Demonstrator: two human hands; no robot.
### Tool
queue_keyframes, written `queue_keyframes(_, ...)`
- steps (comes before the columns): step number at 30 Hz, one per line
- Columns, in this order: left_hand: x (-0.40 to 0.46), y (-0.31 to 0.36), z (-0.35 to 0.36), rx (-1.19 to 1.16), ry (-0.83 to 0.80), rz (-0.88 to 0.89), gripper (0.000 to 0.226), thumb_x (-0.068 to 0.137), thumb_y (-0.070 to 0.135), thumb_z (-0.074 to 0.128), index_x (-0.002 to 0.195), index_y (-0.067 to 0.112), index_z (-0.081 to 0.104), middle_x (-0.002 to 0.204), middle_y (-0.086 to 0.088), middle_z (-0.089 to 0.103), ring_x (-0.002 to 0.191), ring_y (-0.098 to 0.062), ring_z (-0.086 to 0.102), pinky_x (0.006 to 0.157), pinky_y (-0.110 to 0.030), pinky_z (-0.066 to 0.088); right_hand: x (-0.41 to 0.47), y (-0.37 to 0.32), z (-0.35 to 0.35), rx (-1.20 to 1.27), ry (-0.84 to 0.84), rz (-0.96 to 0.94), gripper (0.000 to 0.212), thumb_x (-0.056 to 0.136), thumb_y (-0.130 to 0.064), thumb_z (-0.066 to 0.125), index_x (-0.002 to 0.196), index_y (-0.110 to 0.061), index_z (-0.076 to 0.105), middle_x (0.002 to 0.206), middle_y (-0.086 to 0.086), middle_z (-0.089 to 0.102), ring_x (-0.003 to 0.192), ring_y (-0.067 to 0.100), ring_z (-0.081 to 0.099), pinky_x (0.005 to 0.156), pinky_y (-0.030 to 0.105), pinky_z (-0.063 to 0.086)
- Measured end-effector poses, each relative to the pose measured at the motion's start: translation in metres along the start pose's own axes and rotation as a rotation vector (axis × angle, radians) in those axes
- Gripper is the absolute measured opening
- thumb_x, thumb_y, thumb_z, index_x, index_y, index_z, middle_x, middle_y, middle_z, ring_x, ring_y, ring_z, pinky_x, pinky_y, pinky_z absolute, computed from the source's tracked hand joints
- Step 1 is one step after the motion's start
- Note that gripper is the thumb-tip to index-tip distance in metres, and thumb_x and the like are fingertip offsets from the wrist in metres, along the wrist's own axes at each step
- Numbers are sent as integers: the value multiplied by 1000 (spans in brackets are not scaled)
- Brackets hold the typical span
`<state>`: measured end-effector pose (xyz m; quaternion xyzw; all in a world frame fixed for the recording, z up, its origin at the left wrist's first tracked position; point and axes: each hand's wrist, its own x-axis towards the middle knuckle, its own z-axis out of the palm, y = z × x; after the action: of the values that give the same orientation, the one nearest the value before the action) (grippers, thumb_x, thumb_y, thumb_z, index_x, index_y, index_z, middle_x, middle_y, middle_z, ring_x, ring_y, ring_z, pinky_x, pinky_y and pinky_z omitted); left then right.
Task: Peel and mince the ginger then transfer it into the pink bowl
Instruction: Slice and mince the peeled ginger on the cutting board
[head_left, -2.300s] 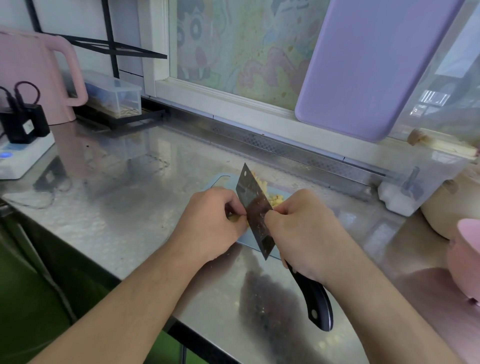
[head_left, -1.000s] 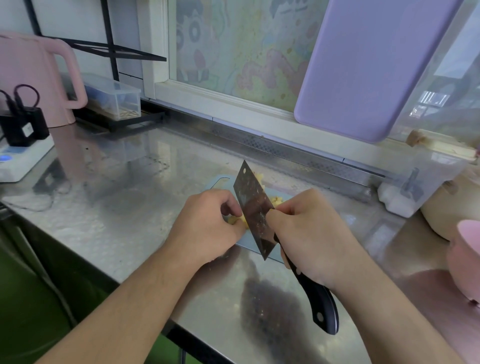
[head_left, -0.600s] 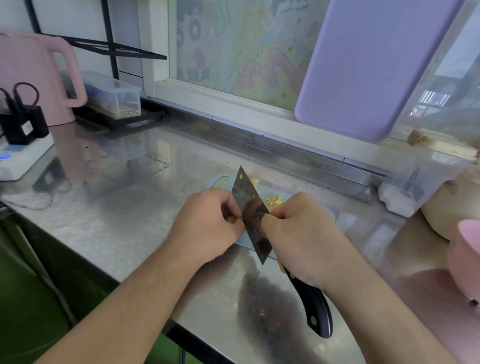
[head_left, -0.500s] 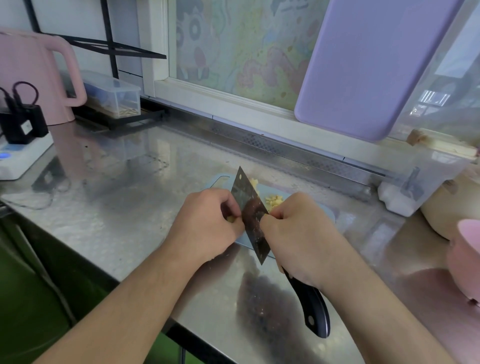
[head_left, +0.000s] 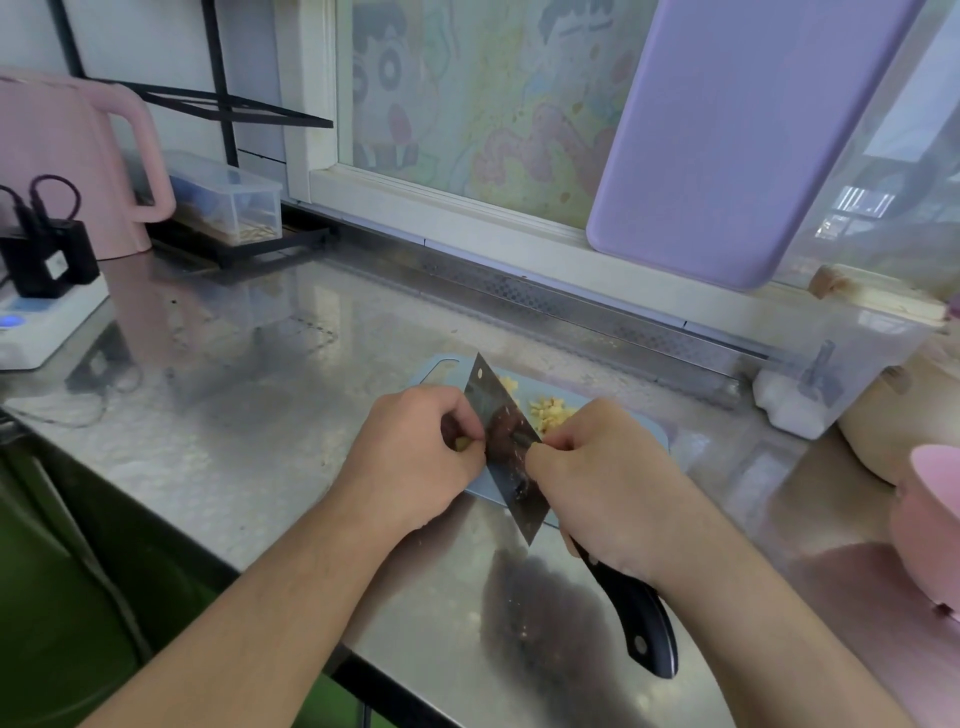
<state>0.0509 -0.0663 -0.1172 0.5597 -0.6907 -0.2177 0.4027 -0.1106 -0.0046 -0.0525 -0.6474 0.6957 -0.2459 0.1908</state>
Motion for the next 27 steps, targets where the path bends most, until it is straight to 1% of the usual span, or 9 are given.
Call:
queue_keyframes(4,1,-1,0,-1,-8,28,18,81,18,81,76,33,72,78,16,72,75,-2,69,67,-23,56,0,2,-3,8,21,-22,28,83,-19,52,61,-5,41,43,4,47,43,23,41,51,33,41)
queue_keyframes(7,-2,2,-1,-3,-17,13,17,80,19,80,77,33,71,77,16,72,70,-5,69,63,-23,55,0,1,-4,10,42,-55,29,82,-16,52,60,-5,36,46,6,41,46,24,37,51,33,36)
queue_keyframes(10,-4,4,-3,26,-13,-15,16,79,23,79,81,35,69,83,16,69,64,-8,68,59,-28,56,-2,1,-5,32,32,-59,29,82,-15,51,62,-2,34,49,11,41,47,23,34,51,36,34)
queue_keyframes(12,-4,4,-4,32,-9,-30,15,79,25,79,82,36,69,86,16,68,68,-7,67,58,-27,56,-3,0,-7,45,25,-50,29,82,-14,51,62,-2,34,50,12,42,47,23,34,51,35,33)
queue_keyframes(14,-5,5,-5,46,3,-46,14,79,27,79,82,36,69,88,18,67,78,-4,66,63,-26,55,-4,-1,-7,61,24,-57,30,83,-13,50,60,-3,34,48,12,41,46,23,33,51,34,33)
queue_keyframes(15,-5,5,-5,47,10,-55,14,79,28,79,82,36,69,88,18,67,80,-3,66,66,-28,57,-5,-1,-8,68,27,-62,31,84,-13,50,60,-2,34,48,12,42,46,23,33,51,34,32)
queue_keyframes(19,-5,5,-4,49,21,-73,13,75,28,79,79,35,68,81,16,67,77,-6,66,69,-37,60,-8,-4,-10,98,26,-78,31,87,-14,50,64,5,39,50,14,42,45,22,33,50,33,32)
queue_keyframes(23,-3,2,-3,35,30,-71,14,73,25,78,75,34,68,76,17,68,76,-5,64,69,-36,59,-9,-7,-9,117,27,-82,34,88,-16,50,62,3,38,48,13,42,44,22,33,49,34,32)
queue_keyframes(27,-2,1,-1,33,24,-60,15,74,24,79,73,33,67,76,16,68,76,-5,65,68,-33,58,-8,-6,-3,73,33,-58,34,84,-23,48,58,-4,38,43,9,46,43,22,37,49,34,38)
